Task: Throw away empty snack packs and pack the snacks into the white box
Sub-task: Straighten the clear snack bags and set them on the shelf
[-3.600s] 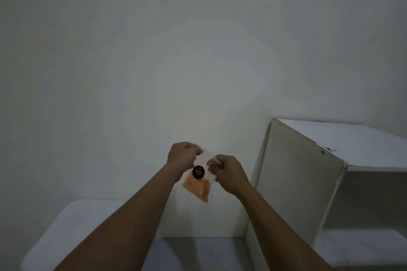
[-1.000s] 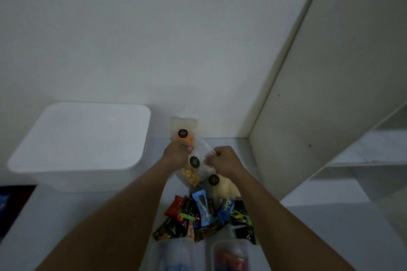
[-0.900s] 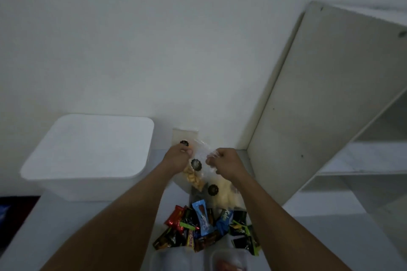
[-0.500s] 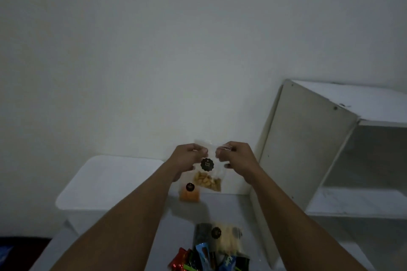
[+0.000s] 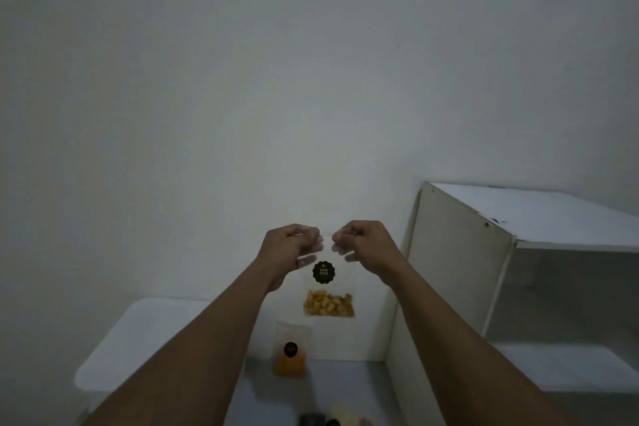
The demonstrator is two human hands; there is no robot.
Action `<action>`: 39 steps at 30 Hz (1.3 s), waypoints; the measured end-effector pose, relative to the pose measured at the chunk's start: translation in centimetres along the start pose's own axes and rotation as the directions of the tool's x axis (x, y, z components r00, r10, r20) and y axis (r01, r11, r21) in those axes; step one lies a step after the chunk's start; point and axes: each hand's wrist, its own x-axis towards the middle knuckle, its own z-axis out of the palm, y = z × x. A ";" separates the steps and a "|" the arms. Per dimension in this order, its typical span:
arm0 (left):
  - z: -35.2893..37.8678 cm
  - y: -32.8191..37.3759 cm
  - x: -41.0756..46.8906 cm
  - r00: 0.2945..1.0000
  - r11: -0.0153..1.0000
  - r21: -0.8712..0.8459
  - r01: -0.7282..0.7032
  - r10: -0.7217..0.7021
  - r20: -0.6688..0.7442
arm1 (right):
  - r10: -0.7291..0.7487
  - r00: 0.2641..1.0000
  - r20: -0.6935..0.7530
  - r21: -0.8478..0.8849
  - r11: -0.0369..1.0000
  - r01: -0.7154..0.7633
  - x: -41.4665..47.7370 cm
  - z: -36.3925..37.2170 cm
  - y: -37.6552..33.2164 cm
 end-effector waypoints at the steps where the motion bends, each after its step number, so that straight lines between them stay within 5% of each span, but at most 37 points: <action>1: 0.0 0.3 0.1 1.000 1.000 0.007 -0.019 0.019 -0.009 | 0.000 1.000 -0.007 0.015 1.000 0.000 0.1 0.0 -0.1; 6: 0.2 1.2 0.6 0.993 0.992 0.069 -0.109 0.112 -0.042 | -0.016 0.999 -0.037 0.090 0.996 0.020 0.3 0.3 -0.6; 30: 0.7 2.8 2.6 0.993 0.994 0.011 -0.107 0.108 -0.037 | -0.028 0.995 -0.093 0.168 0.985 0.044 2.0 -1.1 -1.3; 39: 0.9 3.0 3.2 0.989 0.988 0.082 -0.132 0.137 -0.049 | -0.086 0.987 -0.138 0.012 0.996 0.089 2.4 -0.7 -1.9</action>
